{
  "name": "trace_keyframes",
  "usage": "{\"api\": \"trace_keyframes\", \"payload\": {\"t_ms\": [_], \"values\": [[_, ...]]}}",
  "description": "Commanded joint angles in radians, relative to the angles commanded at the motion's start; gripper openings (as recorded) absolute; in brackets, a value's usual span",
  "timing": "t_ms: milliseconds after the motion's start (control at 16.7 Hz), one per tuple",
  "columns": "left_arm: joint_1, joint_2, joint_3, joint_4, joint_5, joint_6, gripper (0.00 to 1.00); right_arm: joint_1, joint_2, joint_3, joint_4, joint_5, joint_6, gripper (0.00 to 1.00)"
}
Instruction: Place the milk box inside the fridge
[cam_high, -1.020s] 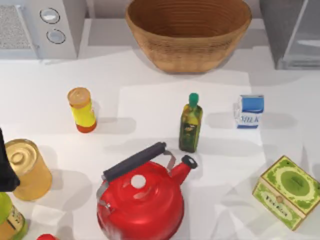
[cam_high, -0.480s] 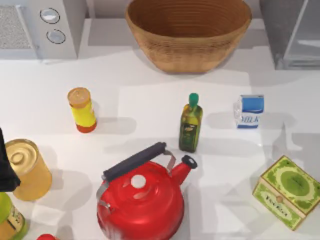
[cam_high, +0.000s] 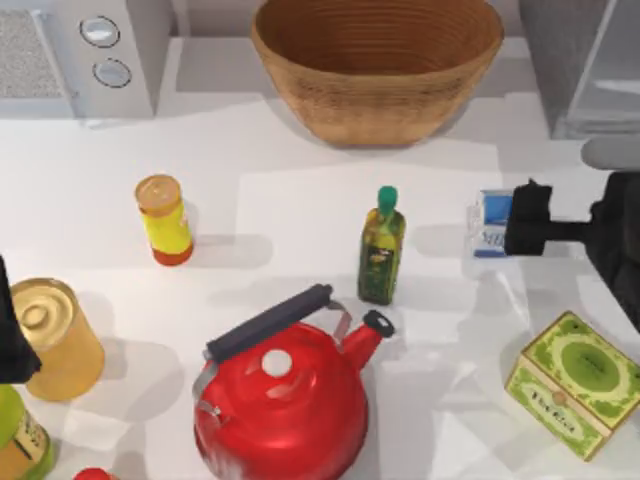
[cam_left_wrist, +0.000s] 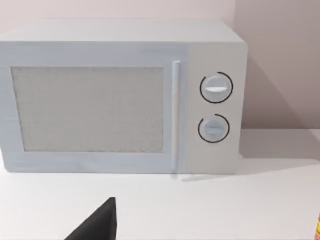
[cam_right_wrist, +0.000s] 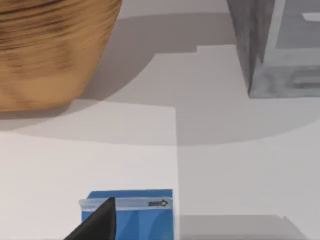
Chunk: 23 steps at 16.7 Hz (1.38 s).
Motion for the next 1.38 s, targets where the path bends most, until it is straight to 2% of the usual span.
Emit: {"api": "trace_keyframes", "payload": {"t_ms": [240, 480, 960, 1380], "values": [[0.000, 0.000, 0.000, 0.000, 0.000, 0.000, 1.00, 0.079, 0.286, 0.088, 0.099, 0.072, 0.045, 1.00], [0.000, 0.000, 0.000, 0.000, 0.000, 0.000, 1.00, 0.118, 0.409, 0.129, 0.145, 0.105, 0.066, 1.00], [0.000, 0.000, 0.000, 0.000, 0.000, 0.000, 1.00, 0.089, 0.423, 0.155, 0.142, 0.081, 0.047, 1.00], [0.000, 0.000, 0.000, 0.000, 0.000, 0.000, 1.00, 0.034, 0.586, 0.289, 0.187, 0.038, 0.018, 1.00]]}}
